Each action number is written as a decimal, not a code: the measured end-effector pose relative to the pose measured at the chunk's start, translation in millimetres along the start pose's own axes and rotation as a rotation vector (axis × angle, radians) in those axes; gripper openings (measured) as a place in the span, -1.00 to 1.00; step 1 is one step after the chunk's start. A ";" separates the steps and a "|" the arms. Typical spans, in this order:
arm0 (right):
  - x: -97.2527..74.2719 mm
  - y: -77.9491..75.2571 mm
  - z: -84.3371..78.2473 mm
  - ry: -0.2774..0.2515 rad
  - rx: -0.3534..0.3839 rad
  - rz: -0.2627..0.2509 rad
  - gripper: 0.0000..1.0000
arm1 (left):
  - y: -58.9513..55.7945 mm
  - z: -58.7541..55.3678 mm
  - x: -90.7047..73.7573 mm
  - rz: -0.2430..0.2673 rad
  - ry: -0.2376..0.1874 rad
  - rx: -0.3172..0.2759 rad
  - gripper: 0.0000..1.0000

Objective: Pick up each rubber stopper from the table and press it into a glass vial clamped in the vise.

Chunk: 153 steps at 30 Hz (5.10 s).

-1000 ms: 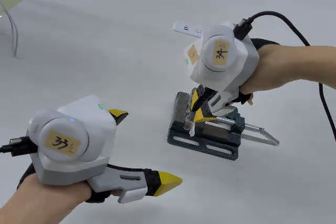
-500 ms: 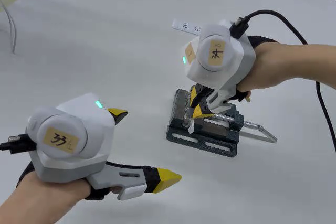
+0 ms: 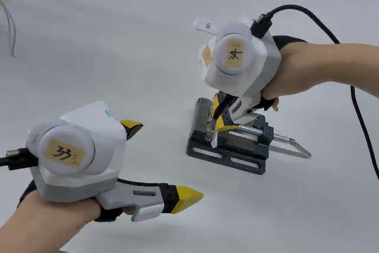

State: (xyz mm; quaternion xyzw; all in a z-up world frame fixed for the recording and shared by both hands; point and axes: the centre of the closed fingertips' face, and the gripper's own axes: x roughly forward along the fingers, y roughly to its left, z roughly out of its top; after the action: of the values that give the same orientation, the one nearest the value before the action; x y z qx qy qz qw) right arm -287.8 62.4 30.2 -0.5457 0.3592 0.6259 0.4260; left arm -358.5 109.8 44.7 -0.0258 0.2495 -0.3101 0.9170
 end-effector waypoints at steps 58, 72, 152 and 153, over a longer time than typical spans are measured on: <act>2.5 3.0 0.0 0.081 0.234 -0.086 -0.93 | -13.8 -0.5 14.4 -0.046 0.001 -0.005 0.77; 0.6 -0.1 -1.4 0.110 0.315 -0.092 -0.89 | -14.1 -0.3 15.5 -0.055 0.003 -0.007 0.76; -5.1 3.3 1.2 -0.148 0.240 0.045 -1.00 | 5.5 -7.9 11.3 -0.030 0.021 -0.026 0.74; -4.7 2.7 1.7 -0.145 0.231 0.047 -1.00 | 5.5 -8.3 11.6 -0.030 0.022 -0.028 0.74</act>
State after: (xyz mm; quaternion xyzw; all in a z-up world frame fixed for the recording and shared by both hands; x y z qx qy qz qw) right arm -290.8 62.2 35.0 -0.4376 0.4099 0.6280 0.4961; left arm -351.5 108.4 31.2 -0.0387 0.2634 -0.3205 0.9091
